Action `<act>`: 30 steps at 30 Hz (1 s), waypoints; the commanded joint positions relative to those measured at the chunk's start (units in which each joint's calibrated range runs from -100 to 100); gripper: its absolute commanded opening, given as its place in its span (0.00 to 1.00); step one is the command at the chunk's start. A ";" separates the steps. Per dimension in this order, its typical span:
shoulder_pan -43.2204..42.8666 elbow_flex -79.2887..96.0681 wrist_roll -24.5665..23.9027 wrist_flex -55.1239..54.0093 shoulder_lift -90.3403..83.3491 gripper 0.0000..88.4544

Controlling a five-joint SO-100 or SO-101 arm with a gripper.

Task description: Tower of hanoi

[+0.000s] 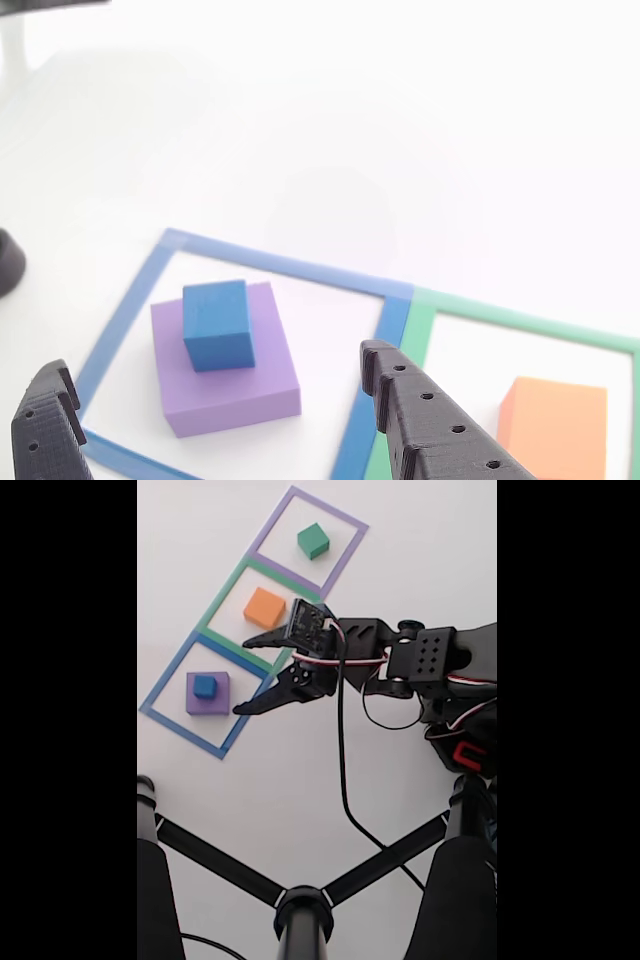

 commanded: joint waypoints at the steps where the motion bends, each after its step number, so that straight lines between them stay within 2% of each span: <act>1: -0.93 -0.29 0.39 -11.34 7.73 0.38; 8: -0.78 -1.84 0.39 -22.59 20.07 0.37; 16: -1.85 -5.84 0.39 -30.45 31.37 0.37; 30: -3.60 -15.47 0.39 -35.79 44.27 0.37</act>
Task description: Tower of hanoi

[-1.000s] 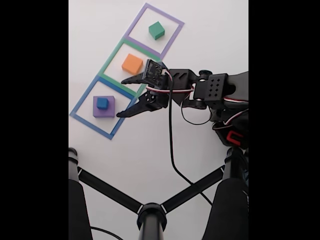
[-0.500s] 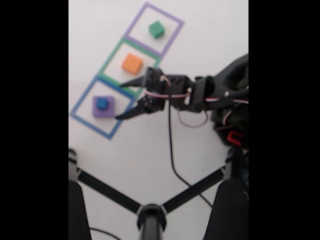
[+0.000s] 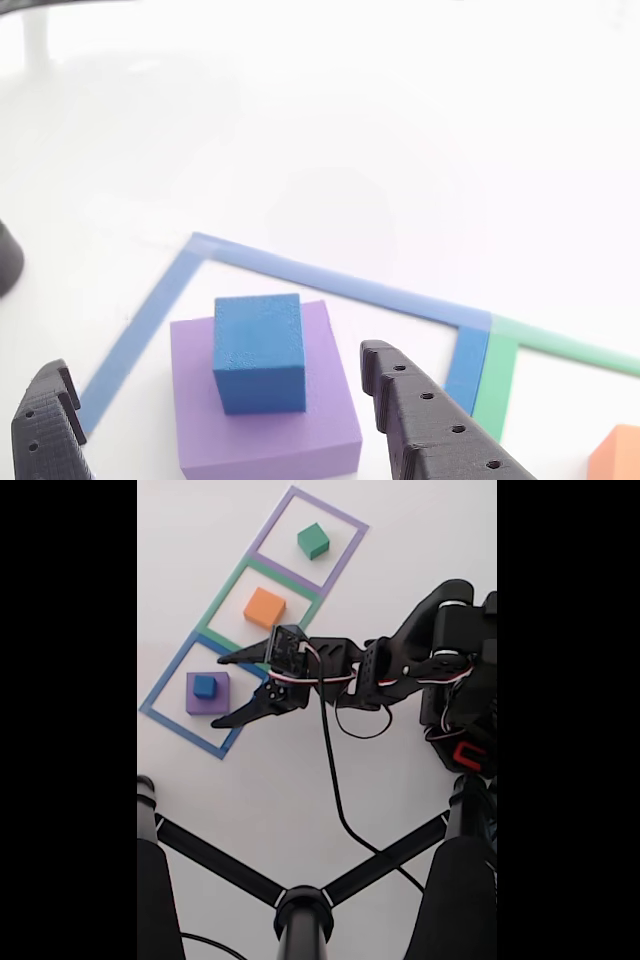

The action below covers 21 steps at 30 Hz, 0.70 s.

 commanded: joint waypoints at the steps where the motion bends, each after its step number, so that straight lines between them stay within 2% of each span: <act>1: -0.41 -4.36 0.39 -2.56 2.26 0.37; 21: -1.48 -7.90 0.39 -5.56 8.59 0.36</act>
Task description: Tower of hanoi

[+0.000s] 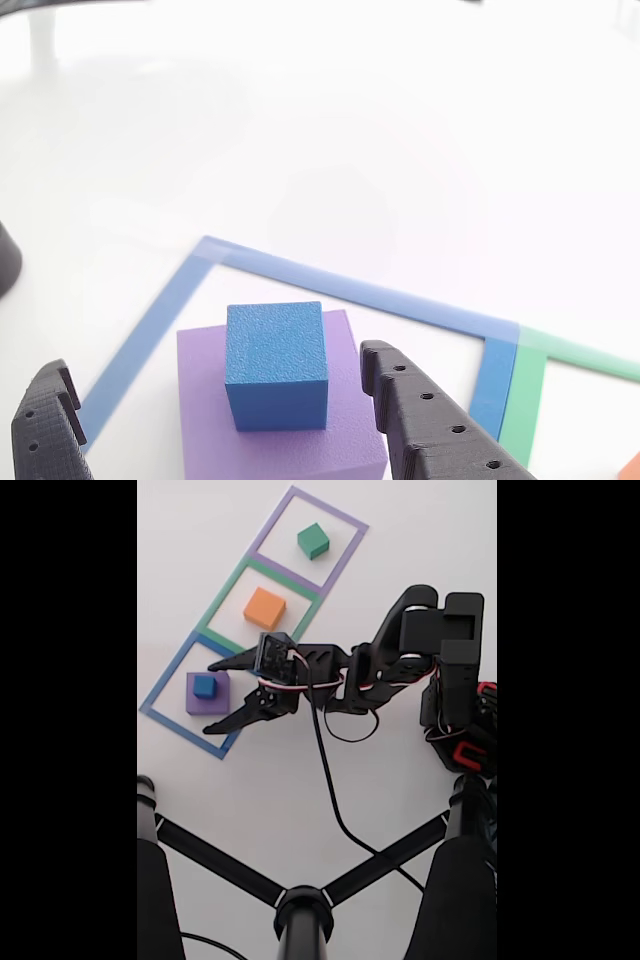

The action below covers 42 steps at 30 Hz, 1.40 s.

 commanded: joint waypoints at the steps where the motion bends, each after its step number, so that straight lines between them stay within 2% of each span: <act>1: -0.58 -2.60 0.39 -1.47 -0.03 0.36; 17: -1.64 -4.24 0.39 -1.30 1.65 0.30; 28: -2.10 -4.42 0.39 -1.14 1.73 0.17; 42: -2.10 -5.42 0.39 -1.06 2.78 0.07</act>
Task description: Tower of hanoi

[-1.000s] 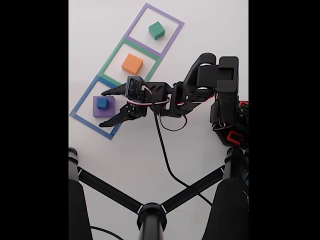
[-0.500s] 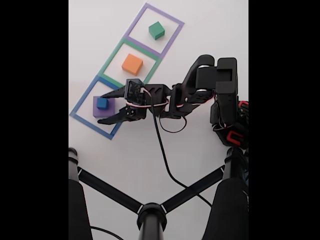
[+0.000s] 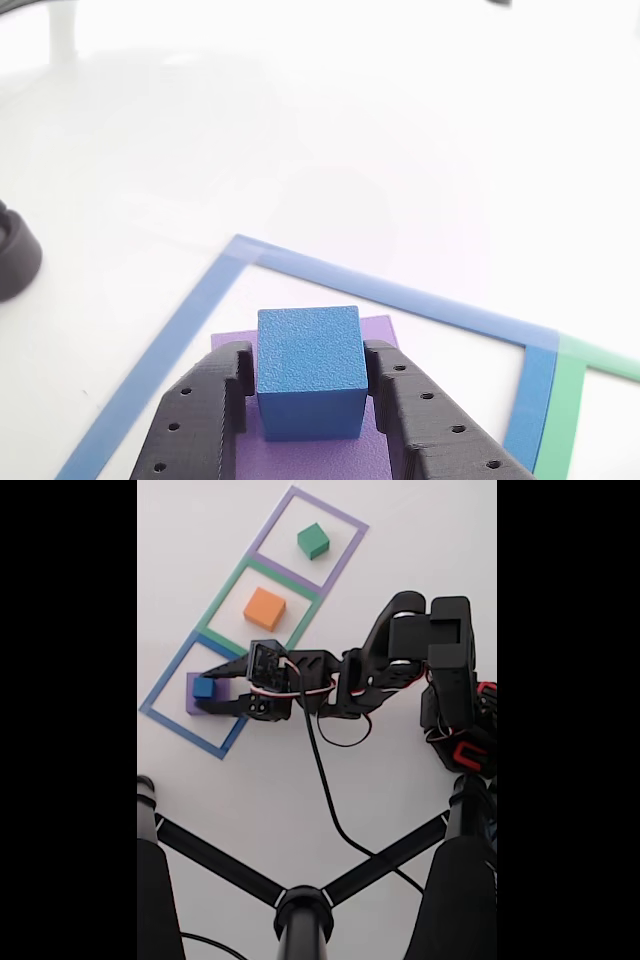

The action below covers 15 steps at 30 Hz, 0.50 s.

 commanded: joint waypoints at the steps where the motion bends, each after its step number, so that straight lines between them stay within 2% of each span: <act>1: -0.22 -2.03 0.59 -1.06 -0.35 0.06; 9: -0.07 -2.03 0.59 0.64 -1.71 0.03; 15: -0.22 -0.94 0.59 10.19 -12.21 0.03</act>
